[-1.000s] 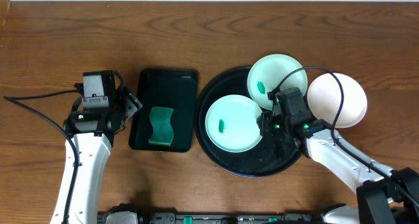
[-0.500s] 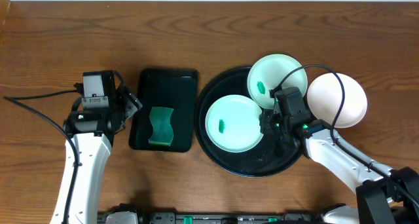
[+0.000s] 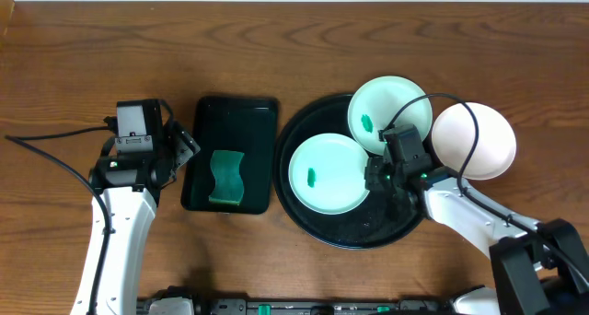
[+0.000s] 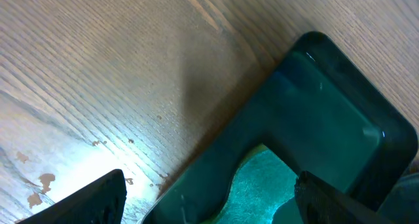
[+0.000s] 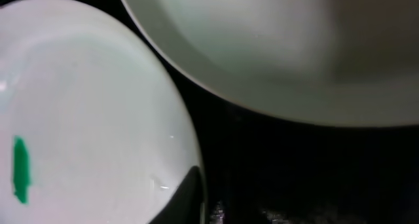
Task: Clean dirty plates on tray and stack at the side
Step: 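Grip the lower green plate rim with the right gripper and tilt it, then reach the left gripper into the black tray and grasp the green sponge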
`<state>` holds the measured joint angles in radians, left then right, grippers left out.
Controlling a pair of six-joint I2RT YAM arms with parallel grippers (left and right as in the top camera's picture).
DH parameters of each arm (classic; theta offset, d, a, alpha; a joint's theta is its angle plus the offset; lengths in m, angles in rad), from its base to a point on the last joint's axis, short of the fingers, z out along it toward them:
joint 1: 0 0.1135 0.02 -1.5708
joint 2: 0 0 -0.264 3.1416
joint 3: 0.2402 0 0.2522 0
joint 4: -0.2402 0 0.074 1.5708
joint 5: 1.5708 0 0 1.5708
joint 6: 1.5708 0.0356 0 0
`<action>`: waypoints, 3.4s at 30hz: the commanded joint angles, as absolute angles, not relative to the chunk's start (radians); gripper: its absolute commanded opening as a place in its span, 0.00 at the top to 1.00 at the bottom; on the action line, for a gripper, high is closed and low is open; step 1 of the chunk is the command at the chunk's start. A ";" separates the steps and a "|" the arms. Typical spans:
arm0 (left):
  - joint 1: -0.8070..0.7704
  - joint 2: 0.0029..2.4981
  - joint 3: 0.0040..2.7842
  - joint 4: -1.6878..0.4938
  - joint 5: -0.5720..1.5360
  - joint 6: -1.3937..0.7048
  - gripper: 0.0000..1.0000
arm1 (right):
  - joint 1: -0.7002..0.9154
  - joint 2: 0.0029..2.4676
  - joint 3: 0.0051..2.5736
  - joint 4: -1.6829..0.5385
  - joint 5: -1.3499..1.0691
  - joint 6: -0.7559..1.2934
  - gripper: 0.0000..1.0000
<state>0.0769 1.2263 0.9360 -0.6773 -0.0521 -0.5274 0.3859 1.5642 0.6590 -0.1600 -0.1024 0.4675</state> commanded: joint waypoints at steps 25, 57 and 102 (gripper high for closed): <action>0.080 1.223 0.957 -0.669 -0.057 -0.537 0.17 | 0.387 1.513 0.654 -0.176 -0.126 0.388 0.90; -0.124 1.542 0.978 -0.809 0.165 -0.158 0.44 | 0.387 1.524 0.654 -0.205 -0.139 0.407 0.81; -0.125 1.646 0.923 -0.651 0.131 -0.154 0.46 | 0.387 1.524 0.654 -0.202 -0.139 0.407 0.79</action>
<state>-0.1219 1.6363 0.9482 -0.6506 0.1253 -0.1593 0.3859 1.5288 0.6590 -0.2043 -0.1383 0.4026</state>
